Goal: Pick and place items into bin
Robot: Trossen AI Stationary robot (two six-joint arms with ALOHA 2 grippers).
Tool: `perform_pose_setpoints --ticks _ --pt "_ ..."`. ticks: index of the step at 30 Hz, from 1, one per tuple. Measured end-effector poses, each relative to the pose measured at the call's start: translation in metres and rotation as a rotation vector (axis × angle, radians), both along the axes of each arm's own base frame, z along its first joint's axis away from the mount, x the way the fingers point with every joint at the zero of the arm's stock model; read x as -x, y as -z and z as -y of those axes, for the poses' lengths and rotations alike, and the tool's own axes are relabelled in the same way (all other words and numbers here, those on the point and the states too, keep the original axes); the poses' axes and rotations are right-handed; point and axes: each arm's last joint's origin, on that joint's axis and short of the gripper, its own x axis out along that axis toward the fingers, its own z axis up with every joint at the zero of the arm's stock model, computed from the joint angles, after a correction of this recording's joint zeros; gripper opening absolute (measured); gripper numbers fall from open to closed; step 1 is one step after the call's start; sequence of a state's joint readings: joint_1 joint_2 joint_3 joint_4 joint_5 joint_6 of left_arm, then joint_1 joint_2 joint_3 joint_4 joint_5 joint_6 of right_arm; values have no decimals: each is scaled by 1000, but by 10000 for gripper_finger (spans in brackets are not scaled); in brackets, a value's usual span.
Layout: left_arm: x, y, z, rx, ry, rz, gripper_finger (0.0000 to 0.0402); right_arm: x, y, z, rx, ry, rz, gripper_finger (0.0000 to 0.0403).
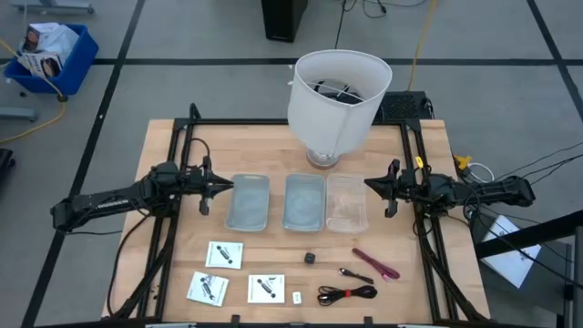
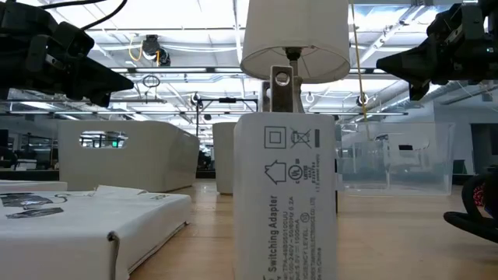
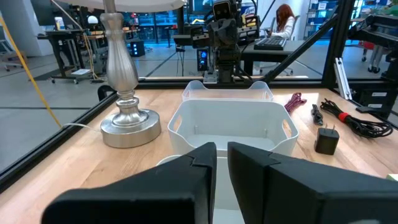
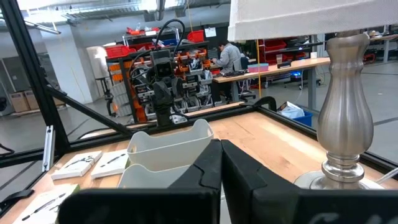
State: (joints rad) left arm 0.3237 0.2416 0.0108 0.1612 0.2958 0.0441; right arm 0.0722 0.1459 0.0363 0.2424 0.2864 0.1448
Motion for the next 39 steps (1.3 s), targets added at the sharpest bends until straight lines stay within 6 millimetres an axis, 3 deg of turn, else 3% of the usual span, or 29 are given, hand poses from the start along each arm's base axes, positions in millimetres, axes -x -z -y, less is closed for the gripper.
perform_pose_setpoints --ticks 24,39 --pt "0 0 0 0 0 1 49 0 0 0 0 0 0 0" --pt "0 -14 0 86 -7 138 49 0 0 0 33 3 -5 0"
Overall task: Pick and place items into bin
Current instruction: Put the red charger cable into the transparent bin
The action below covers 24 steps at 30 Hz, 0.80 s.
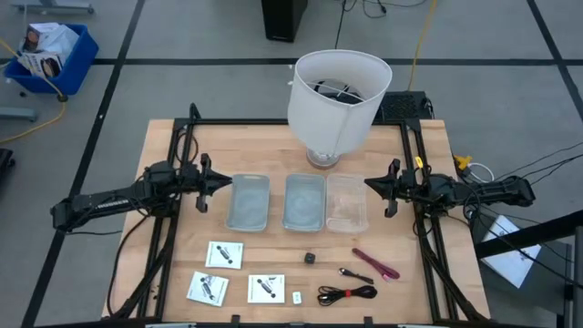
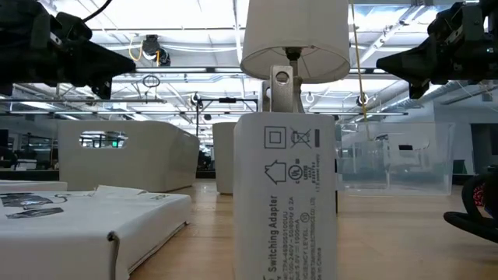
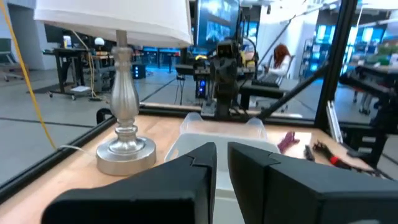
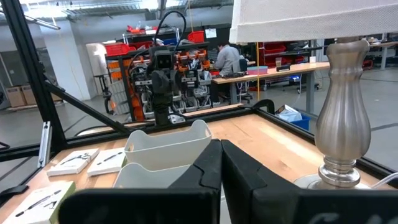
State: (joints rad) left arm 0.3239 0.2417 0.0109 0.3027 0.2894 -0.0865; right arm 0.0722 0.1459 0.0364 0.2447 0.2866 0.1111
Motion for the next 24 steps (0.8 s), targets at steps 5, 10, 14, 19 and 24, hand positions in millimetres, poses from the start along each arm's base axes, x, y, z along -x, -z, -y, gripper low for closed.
perform_pose_setpoints --ticks 5,10,14,19,24 --pt "0 -2 0 51 4 17 49 0 0 0 0 0 0 0" --pt "0 -2 0 128 7 20 49 0 0 0 12 0 1 0" --pt "0 -4 0 56 6 42 49 0 -1 0 45 3 -4 0" --pt "0 -2 1 -26 22 16 49 -1 -1 -2 92 -30 -16 15" --pt "0 -2 1 -40 21 19 49 -8 -23 -11 111 -107 -71 73"
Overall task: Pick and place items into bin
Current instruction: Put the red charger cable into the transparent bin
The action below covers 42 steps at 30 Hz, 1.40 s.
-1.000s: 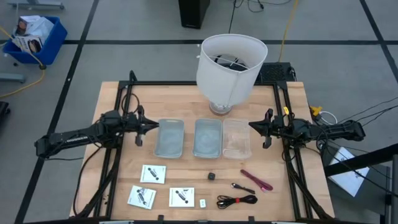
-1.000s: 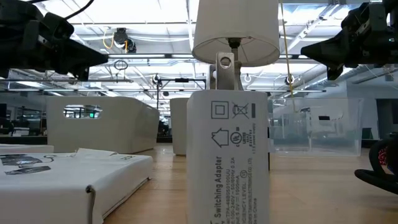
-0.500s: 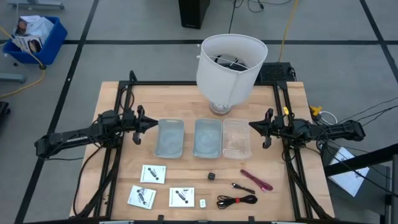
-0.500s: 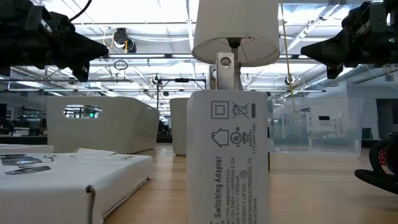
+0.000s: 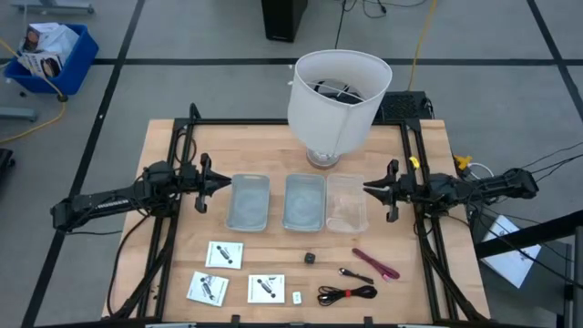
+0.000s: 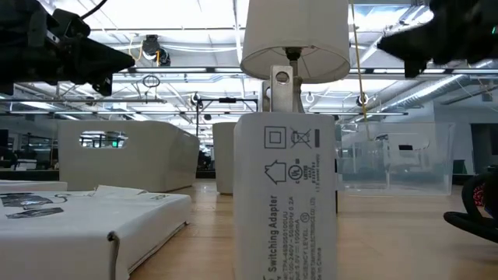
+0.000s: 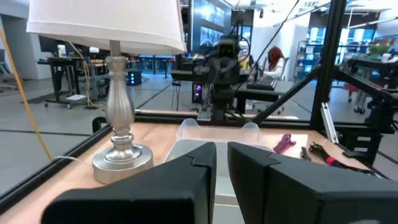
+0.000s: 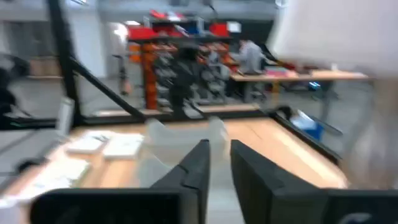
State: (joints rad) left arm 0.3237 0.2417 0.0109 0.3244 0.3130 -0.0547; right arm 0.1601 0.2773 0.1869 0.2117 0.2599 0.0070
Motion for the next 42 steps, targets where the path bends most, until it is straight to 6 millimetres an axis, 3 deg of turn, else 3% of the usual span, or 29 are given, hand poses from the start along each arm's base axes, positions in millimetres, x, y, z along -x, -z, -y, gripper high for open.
perform_pose_setpoints --ticks 8,16,22,30,42 --pt "1 -6 0 9 6 57 49 -21 -52 -28 48 -78 -291 173" --pt "0 -2 1 113 45 20 49 -44 -71 -73 126 -175 -478 206" --pt "0 7 2 151 87 -70 49 -46 -59 -102 41 -178 -653 208" --pt "0 6 3 153 113 -66 49 -46 -22 -129 -95 -99 -865 208" --pt "3 -16 2 64 75 161 49 -46 25 -150 -248 10 -1182 208"
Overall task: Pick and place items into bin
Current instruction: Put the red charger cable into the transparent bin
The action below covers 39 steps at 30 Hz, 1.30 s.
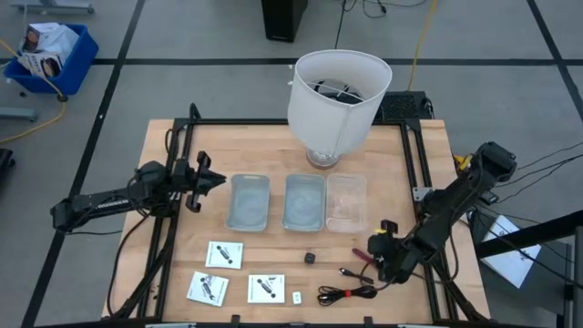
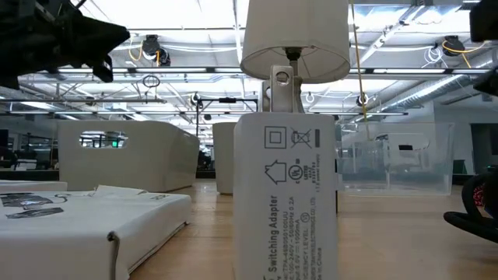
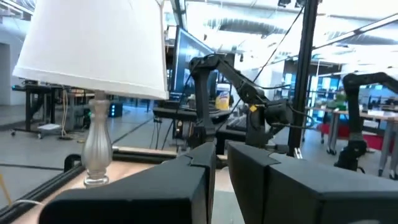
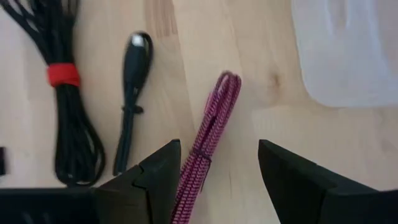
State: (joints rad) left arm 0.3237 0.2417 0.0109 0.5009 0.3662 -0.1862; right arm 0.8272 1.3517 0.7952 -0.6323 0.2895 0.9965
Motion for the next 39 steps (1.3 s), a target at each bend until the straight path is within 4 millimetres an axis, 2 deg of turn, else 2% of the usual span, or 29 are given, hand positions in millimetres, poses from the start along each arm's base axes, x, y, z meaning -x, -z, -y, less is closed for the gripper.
perform_pose_setpoints --ticks 8,16,22,26,31,32,36,39 --pt "-2 8 -1 34 2 -78 49 -6 18 -7 -1 36 -60 208" --pt "-2 8 -1 31 1 -81 49 -8 38 -12 20 44 -153 208" --pt "-2 8 -1 32 1 -80 49 -9 44 -13 26 66 -166 200" --pt "-2 8 -1 32 1 -81 49 -9 44 -14 18 64 -171 149" --pt "-2 8 -1 32 0 -81 49 -9 45 -13 38 35 -179 28" --pt "-2 8 -1 32 0 -81 49 -9 44 -13 40 24 -178 18" --pt "-2 8 -1 32 1 -81 49 -9 41 -11 24 18 -175 19" --pt "-2 8 -1 32 0 -81 49 -11 30 -14 -11 -16 -149 11"
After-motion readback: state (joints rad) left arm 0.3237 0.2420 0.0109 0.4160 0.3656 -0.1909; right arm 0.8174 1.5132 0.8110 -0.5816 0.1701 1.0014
